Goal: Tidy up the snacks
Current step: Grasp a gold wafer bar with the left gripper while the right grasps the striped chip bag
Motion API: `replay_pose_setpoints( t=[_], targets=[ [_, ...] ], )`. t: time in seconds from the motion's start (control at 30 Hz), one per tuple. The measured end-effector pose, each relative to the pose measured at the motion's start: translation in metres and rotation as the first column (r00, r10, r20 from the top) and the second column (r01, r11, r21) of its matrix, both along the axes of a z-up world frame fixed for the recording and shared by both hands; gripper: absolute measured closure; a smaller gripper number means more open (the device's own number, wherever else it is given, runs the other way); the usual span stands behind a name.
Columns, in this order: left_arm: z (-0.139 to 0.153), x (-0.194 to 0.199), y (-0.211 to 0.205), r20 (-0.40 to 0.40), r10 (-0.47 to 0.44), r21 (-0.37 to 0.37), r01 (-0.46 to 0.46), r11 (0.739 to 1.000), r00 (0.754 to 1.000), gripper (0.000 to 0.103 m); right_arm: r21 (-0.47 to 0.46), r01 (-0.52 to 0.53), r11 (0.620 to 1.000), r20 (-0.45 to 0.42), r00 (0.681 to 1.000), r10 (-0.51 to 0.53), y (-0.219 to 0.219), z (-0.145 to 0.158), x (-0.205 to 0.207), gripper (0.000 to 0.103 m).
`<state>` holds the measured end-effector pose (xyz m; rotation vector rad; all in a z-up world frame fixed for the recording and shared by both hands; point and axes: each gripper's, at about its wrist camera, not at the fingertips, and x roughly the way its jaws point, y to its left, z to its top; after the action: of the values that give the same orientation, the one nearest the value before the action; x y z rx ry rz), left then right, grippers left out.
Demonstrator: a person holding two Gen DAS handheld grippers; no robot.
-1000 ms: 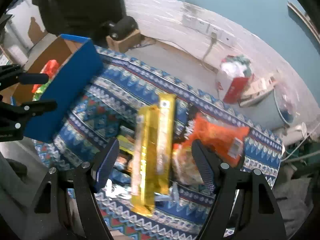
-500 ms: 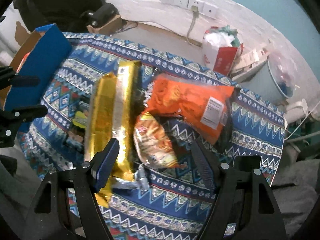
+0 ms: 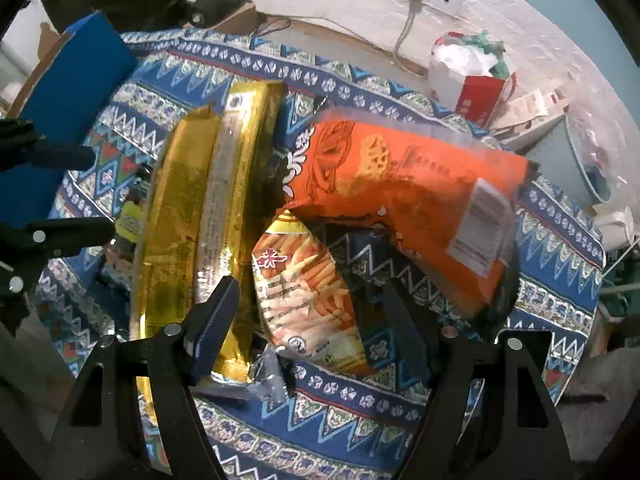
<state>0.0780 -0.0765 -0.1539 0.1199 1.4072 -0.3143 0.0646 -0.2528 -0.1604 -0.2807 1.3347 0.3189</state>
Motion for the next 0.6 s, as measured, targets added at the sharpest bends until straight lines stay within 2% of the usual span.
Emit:
replay_pose_setpoints(
  t=[0.13,0.2,0.27,0.33,0.6],
  targets=[
    [-0.009,0.006,-0.008,-0.046,0.038,-0.059,-0.041,0.997,0.998,0.032,0.009,0.007,1.000,-0.026,1.000,-0.007,-0.007,-0.011,0.000,0.030],
    [-0.013,0.008,-0.012,-0.078,0.056,-0.091,-0.063,0.994,0.995,0.032,0.024,0.010,1.000,-0.044,0.999,-0.009,-0.010,-0.016,-0.002,0.037],
    [-0.017,0.011,-0.017,-0.104,0.075,-0.111,-0.086,0.990,0.992,0.031,0.037,0.010,0.999,-0.057,0.998,-0.008,-0.013,-0.020,-0.005,0.054],
    [-0.023,0.013,-0.022,-0.126,0.093,-0.115,-0.108,0.987,0.988,0.031,0.042,0.018,0.999,-0.055,0.998,-0.016,-0.014,-0.020,-0.010,0.061],
    [-0.039,0.014,-0.036,-0.163,0.135,-0.120,-0.155,0.981,0.977,0.031,0.048,0.143,0.989,-0.031,0.989,-0.142,-0.038,-0.004,-0.035,0.064]
  ],
)
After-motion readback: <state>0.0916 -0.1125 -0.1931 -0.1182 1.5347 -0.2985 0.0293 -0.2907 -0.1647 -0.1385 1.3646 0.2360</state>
